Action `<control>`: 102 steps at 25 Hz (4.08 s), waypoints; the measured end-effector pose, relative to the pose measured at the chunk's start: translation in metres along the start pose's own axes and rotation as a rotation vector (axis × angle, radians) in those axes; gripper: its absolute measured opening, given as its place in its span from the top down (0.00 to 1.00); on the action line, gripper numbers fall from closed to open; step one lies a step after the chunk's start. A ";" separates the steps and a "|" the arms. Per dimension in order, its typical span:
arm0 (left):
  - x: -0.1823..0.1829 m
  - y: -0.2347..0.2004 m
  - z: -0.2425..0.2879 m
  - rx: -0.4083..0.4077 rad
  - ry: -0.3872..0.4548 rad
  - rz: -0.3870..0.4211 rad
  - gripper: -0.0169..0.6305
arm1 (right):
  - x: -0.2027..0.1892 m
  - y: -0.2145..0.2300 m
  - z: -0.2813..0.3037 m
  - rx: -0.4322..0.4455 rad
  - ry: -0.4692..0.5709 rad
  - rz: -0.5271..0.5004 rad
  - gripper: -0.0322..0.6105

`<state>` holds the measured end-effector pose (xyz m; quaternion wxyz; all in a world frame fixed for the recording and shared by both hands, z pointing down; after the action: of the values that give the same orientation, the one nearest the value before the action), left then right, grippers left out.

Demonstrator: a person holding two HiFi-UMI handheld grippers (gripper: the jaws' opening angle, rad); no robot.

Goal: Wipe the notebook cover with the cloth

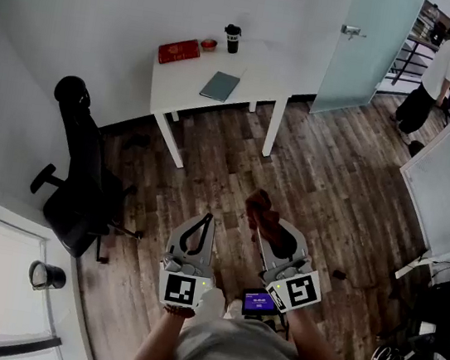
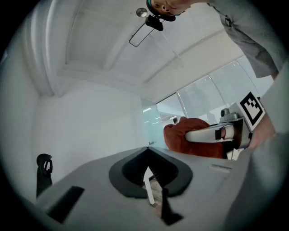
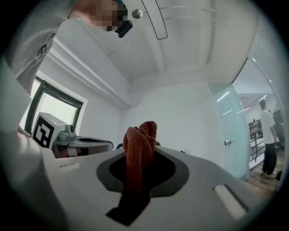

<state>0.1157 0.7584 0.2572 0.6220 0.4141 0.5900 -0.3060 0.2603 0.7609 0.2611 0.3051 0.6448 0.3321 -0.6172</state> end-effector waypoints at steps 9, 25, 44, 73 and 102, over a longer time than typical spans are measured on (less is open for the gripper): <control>-0.016 -0.080 0.039 -0.037 0.004 0.032 0.98 | -0.015 0.015 0.080 -0.032 -0.043 0.068 0.81; -0.072 -0.172 0.131 -0.121 -0.053 -0.005 0.98 | -0.042 0.061 0.202 -0.103 -0.122 0.059 0.81; -0.133 -0.230 0.375 -0.078 -0.204 0.033 0.98 | -0.097 0.291 0.382 -0.039 -0.170 0.221 0.81; -0.284 -0.444 0.528 -0.089 -0.368 -0.035 0.91 | -0.170 0.375 0.690 0.032 -0.383 0.146 0.81; -0.452 -0.486 0.601 -0.461 -0.641 -0.113 0.61 | -0.334 0.446 0.878 0.209 -0.763 -0.176 0.81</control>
<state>-0.0705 -0.0454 0.6053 0.8334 0.1139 0.4410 -0.3129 0.0927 -0.2260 0.5418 0.2853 0.3658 0.1844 -0.8665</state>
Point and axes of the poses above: the fingertips, and each gripper's own axes: z forward along the fingers, y to its right, x out of its top, the point moved 4 cm from there along -z, backward along the fingers, and after that the axes turned 3 degrees about -y, right-handed, at the moved point
